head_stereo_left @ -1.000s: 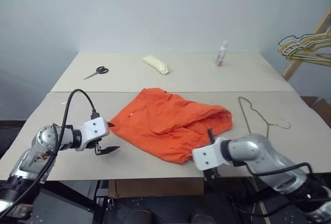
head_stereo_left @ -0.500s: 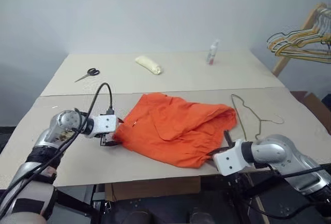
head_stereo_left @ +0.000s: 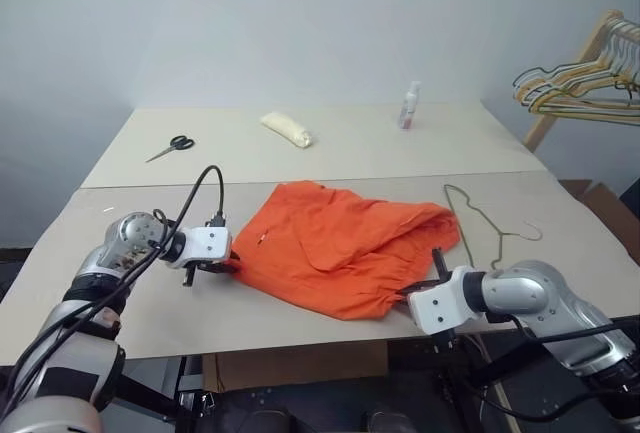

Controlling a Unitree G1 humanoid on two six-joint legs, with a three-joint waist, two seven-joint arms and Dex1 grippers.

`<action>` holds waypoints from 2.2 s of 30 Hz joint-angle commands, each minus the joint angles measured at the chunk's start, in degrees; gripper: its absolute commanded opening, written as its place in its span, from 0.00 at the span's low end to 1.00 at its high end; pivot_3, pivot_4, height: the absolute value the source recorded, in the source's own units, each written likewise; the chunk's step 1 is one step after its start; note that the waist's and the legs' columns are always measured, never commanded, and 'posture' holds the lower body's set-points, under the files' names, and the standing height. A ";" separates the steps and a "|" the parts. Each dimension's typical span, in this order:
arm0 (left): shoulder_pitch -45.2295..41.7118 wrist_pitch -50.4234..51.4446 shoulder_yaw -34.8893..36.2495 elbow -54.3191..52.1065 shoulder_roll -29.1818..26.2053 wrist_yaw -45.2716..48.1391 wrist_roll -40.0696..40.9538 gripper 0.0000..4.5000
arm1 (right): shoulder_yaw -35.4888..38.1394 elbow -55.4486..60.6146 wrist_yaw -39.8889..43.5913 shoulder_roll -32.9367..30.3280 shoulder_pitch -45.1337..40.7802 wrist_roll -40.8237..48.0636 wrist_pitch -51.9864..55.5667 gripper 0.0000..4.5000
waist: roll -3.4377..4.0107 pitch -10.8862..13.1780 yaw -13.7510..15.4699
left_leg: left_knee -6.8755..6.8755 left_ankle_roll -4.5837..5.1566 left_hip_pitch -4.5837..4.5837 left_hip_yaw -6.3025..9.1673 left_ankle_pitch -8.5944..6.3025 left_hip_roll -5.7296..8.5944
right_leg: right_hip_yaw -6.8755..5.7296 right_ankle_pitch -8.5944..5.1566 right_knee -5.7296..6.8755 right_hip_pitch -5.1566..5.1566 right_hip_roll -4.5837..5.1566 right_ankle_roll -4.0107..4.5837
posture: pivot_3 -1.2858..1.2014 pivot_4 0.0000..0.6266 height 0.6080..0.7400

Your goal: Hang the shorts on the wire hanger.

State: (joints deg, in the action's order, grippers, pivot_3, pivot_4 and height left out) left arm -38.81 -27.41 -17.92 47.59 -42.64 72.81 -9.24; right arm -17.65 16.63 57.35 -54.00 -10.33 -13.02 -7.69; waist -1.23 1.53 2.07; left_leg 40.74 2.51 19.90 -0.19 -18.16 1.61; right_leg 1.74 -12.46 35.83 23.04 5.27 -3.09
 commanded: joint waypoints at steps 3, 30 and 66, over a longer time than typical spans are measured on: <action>-0.29 0.99 0.39 0.30 -0.38 0.83 -0.14 0.00 | 2.10 0.21 -1.47 0.88 -1.13 -1.39 0.86 0.00 | 0.00 0.00 0.03 | 0.00 0.00 0.01 0.00 0.00 0.00 | 0.00 0.00 0.00 0.01 0.00 0.00 | 0.53 0.00 1.00; -13.80 25.87 26.61 -32.52 8.45 -50.24 6.34 0.00 | 10.65 -31.26 -49.49 19.69 -44.43 -13.74 4.89 0.00 | -0.38 -0.04 -1.54 | -0.45 -1.16 1.42 0.06 0.66 0.31 | 0.27 0.10 0.91 2.27 0.25 0.13 | 0.55 0.00 1.00; 48.55 43.18 22.22 -68.16 -28.07 -0.97 16.50 0.05 | -6.07 -14.05 6.14 4.50 -12.90 5.25 -22.12 0.28 | -0.18 0.98 -1.35 | -0.97 -0.12 -1.15 -0.22 0.16 -0.34 | 0.41 -0.30 0.09 -0.45 -0.11 0.25 | 0.55 0.00 1.00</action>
State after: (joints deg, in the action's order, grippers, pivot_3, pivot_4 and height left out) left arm 10.98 16.42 4.33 -21.28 -69.49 71.94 8.40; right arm -24.28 2.75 63.25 -49.58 -21.79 -7.79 -27.87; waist -1.40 2.51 0.72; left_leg 39.77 2.39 18.75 -0.41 -18.00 1.28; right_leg 2.15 -12.76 35.92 22.59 5.16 -2.84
